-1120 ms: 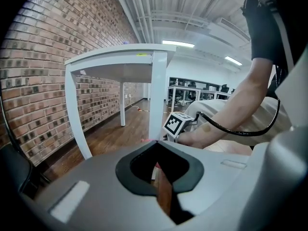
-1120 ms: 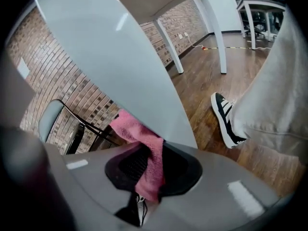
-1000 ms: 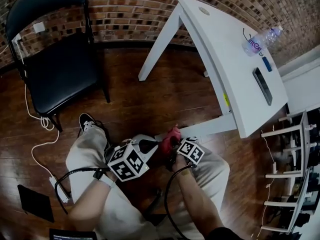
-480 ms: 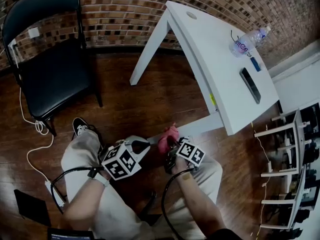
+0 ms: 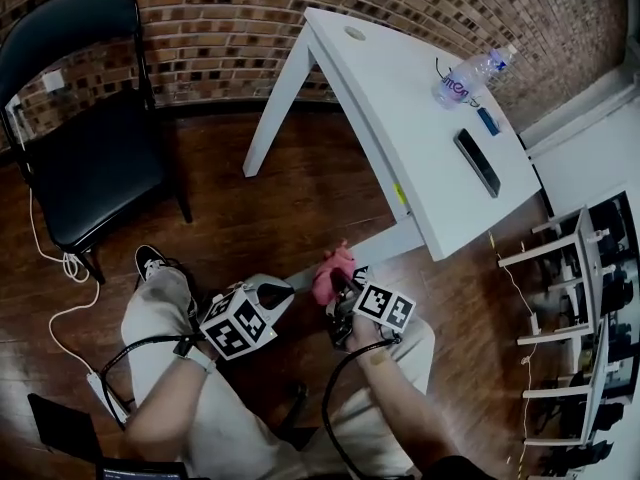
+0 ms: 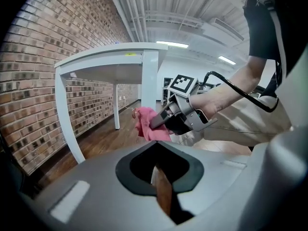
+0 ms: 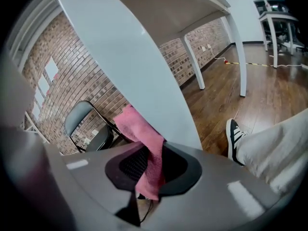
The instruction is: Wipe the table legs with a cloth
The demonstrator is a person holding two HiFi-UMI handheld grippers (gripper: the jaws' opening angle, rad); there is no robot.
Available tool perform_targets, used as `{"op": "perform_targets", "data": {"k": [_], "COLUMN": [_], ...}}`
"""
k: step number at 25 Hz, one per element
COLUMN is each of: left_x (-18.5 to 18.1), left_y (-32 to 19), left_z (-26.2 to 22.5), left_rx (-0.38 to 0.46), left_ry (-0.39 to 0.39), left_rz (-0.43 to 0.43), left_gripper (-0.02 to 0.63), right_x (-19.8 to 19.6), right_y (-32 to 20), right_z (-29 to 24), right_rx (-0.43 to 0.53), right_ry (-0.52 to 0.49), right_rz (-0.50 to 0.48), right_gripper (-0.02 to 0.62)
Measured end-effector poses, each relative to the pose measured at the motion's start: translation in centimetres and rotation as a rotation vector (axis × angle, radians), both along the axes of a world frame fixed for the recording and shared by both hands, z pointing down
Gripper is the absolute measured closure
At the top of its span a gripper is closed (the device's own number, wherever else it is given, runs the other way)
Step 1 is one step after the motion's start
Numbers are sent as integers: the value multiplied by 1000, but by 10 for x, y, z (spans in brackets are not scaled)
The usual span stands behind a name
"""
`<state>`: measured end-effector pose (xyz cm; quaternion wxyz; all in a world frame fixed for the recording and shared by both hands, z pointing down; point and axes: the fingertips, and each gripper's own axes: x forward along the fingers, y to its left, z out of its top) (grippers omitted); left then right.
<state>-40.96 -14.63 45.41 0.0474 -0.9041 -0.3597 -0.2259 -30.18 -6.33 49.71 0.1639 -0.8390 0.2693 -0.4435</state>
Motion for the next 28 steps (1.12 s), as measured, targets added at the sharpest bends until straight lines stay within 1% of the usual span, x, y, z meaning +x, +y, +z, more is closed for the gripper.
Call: {"op": "perform_targets", "data": {"k": [8, 18, 25, 28], "left_x": [0, 1, 2, 5], "left_y": [7, 11, 16, 18], "left_z": [-2, -2, -1, -1], "left_rx": [4, 10, 13, 16], "left_ry": [9, 7, 3, 5], "left_rz": [21, 32, 40, 45], "left_gripper": [606, 606, 606, 606], "right_x": [-1, -3, -6, -6], "right_y": [4, 5, 15, 23], "right_z": [-47, -109, -138, -145], "right_rx": [-12, -41, -45, -67], "right_ry": [69, 210, 264, 285], "right_rz": [-92, -198, -212, -218], "right_gripper": [543, 543, 541, 540]}}
